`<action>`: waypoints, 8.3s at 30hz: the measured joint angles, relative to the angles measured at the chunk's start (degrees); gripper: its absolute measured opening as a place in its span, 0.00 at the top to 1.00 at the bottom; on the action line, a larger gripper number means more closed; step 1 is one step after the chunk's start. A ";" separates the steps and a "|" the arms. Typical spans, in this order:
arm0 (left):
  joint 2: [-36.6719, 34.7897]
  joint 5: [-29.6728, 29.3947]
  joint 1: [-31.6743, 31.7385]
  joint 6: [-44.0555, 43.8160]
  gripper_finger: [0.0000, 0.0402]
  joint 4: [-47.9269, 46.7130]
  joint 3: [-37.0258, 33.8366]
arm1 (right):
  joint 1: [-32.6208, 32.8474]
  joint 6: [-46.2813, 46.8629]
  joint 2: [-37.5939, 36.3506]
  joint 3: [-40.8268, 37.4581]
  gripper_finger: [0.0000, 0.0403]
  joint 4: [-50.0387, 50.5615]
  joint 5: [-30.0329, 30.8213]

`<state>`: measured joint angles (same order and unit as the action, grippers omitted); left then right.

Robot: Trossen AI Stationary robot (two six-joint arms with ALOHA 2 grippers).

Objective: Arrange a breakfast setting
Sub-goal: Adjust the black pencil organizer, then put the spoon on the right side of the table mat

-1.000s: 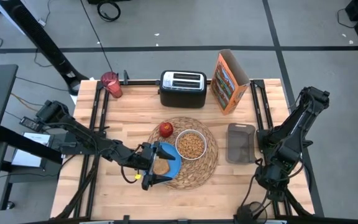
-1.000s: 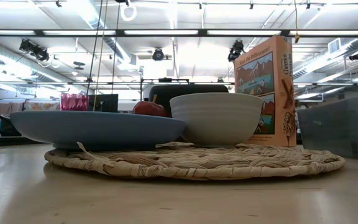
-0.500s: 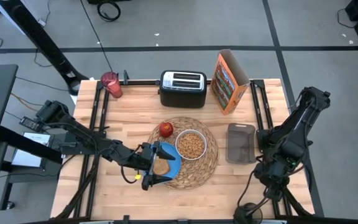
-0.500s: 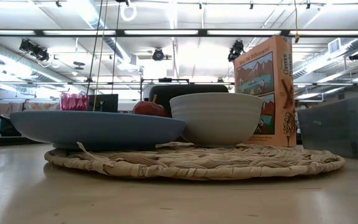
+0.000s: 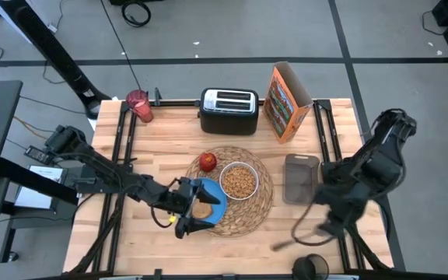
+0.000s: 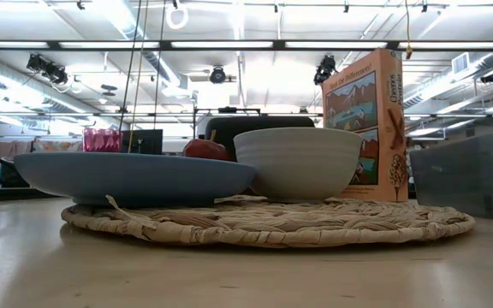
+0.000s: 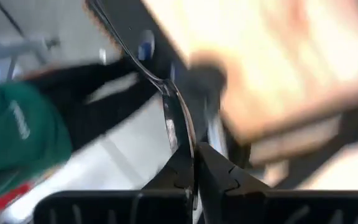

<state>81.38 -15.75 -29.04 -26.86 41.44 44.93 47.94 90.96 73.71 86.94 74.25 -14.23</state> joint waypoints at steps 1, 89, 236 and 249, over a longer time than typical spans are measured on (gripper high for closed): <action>0.00 0.56 0.01 -0.78 0.02 -0.11 1.02 | -1.36 -3.94 1.49 1.90 0.98 1.24 2.69; -13.31 -8.76 5.71 -4.00 0.99 -69.17 25.31 | 11.34 -37.13 24.63 -5.21 0.38 -13.76 14.20; -0.02 -1.76 13.18 12.51 0.98 7.44 15.45 | -27.96 -101.06 13.00 0.15 0.79 -103.38 50.48; -2.52 -1.21 13.09 14.08 0.73 -2.74 15.49 | -27.68 -100.43 11.86 0.11 0.96 -101.49 56.21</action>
<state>78.86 -16.96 -15.94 -12.78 38.70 60.42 20.26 -9.47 85.57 87.05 -27.24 41.98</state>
